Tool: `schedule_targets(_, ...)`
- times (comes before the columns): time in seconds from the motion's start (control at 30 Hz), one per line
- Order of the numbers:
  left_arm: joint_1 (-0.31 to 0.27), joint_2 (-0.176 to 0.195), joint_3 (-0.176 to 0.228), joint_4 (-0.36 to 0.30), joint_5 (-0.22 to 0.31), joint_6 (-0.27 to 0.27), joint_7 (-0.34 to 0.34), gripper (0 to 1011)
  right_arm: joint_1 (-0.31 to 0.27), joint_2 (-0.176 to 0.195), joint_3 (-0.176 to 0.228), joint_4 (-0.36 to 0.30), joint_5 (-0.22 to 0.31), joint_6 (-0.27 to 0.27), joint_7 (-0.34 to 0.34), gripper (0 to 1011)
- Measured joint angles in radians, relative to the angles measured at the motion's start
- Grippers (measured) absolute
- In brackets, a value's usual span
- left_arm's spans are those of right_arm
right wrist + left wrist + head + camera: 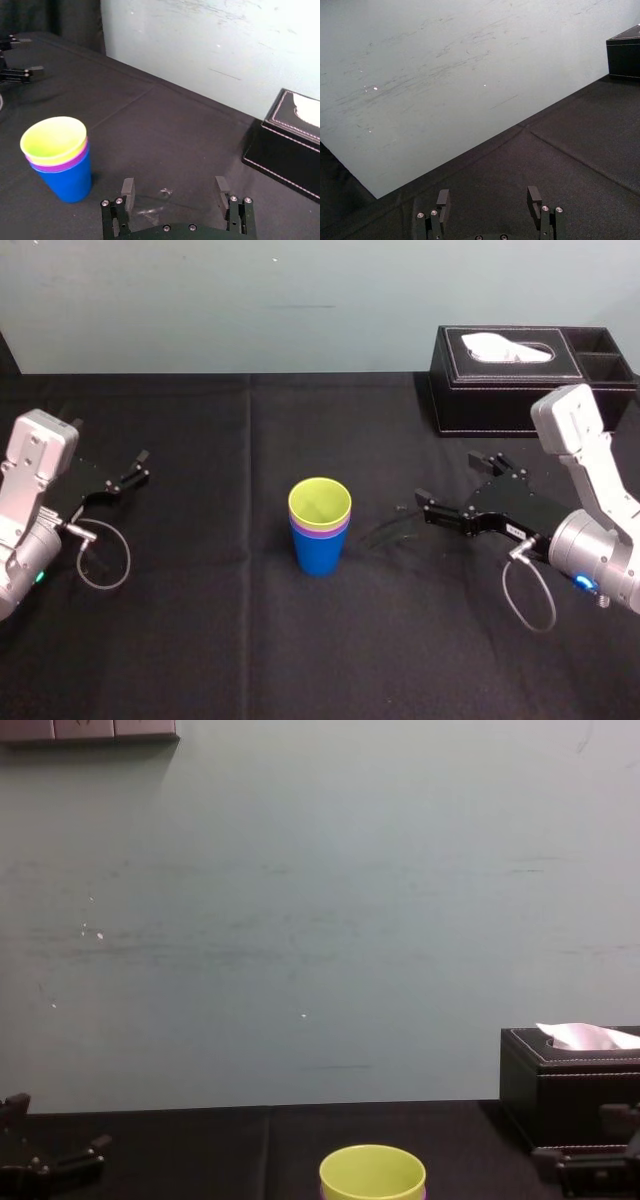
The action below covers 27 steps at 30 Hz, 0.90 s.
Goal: Stack the three plastic cups sequentially using one hand.
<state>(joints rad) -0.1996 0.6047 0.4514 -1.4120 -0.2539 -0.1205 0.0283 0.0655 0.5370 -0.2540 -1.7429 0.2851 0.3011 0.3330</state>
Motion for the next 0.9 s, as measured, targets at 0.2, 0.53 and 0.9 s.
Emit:
schedule_targets(0.2, 0.000, 0.000, 0.000, 0.000, 0.000, 0.000, 0.000, 1011, 0.000, 0.001, 0.000, 0.000, 0.001, 0.000, 0.000, 1003)
schedule_targets(0.53, 0.000, 0.000, 0.000, 0.000, 0.000, 0.000, 0.000, 1011, 0.002, 0.003, -0.003, -0.003, 0.002, 0.000, 0.001, 1003)
schedule_targets(0.9, 0.000, 0.000, 0.000, 0.000, 0.000, 0.000, 0.000, 1011, 0.003, 0.004, -0.005, -0.004, 0.002, 0.000, 0.002, 1002)
